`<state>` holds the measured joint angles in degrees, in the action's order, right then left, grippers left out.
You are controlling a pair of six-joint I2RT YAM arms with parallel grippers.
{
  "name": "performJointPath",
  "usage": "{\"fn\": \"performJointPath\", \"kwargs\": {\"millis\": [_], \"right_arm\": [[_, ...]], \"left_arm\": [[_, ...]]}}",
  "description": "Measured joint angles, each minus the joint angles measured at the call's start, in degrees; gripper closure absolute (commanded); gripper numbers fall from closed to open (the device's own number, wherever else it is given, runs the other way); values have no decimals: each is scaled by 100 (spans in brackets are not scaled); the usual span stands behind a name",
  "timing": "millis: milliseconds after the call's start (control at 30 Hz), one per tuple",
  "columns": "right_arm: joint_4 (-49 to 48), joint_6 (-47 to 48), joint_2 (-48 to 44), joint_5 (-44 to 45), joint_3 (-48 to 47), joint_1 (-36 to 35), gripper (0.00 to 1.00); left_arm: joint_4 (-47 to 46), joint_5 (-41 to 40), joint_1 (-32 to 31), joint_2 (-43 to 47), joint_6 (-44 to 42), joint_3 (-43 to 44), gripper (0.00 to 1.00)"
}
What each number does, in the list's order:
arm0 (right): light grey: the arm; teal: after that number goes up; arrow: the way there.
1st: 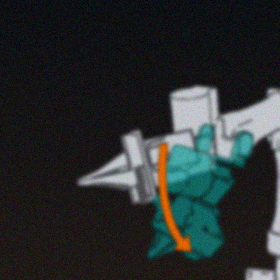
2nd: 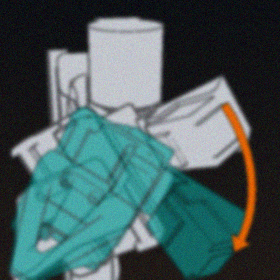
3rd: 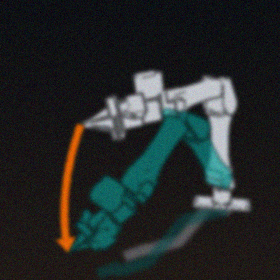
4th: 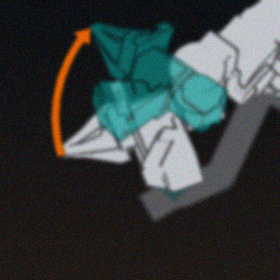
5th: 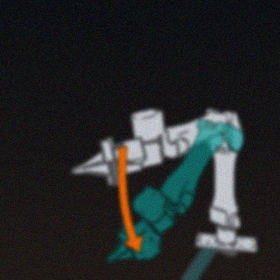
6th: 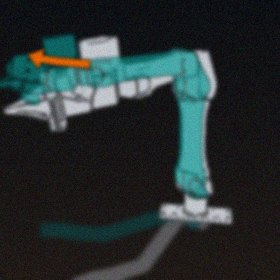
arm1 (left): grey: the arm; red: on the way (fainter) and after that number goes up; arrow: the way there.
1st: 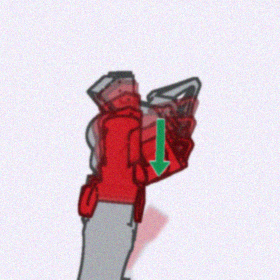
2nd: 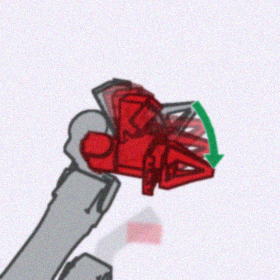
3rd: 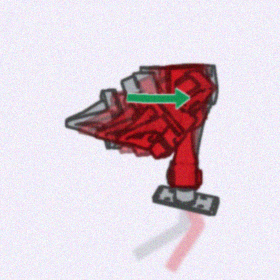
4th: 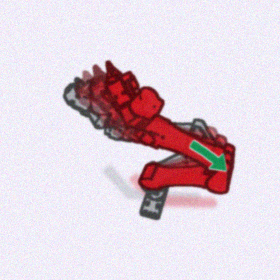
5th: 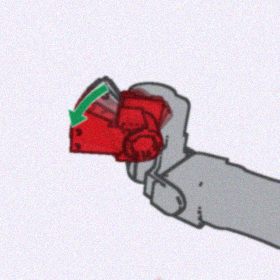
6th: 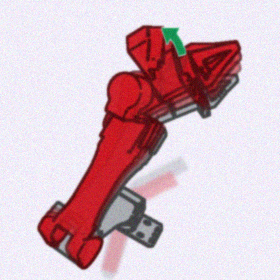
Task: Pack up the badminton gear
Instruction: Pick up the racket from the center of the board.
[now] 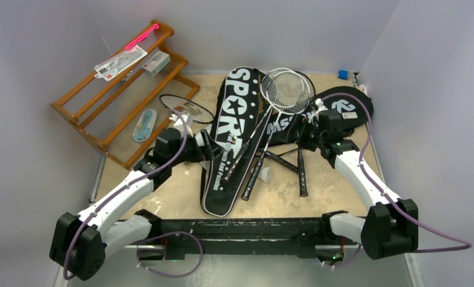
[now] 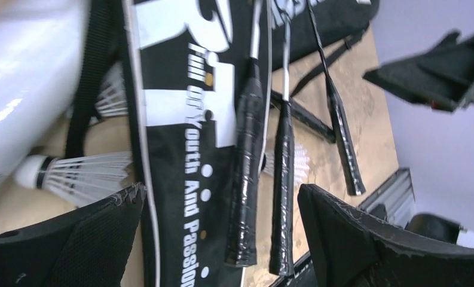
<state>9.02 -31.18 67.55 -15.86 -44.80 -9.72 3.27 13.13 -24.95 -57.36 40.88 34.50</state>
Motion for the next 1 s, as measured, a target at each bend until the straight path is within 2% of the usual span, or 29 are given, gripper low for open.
{"fn": "performJointPath", "kwargs": {"millis": [200,533,733,1000], "right_arm": [[-247,-15,24,-289,-22,-2,7],[-977,-490,190,-415,46,-256,12],[-1029,-695,1075,-46,-210,-466,15],[-1117,-802,2365,262,-835,-487,31]], "left_arm": [[-295,-37,-601,-81,-365,2,5],[-553,-199,-962,-516,-715,105,12],[-533,-243,-1003,-793,-859,219,14],[-361,-79,-1126,-1303,-920,367,17]]}}
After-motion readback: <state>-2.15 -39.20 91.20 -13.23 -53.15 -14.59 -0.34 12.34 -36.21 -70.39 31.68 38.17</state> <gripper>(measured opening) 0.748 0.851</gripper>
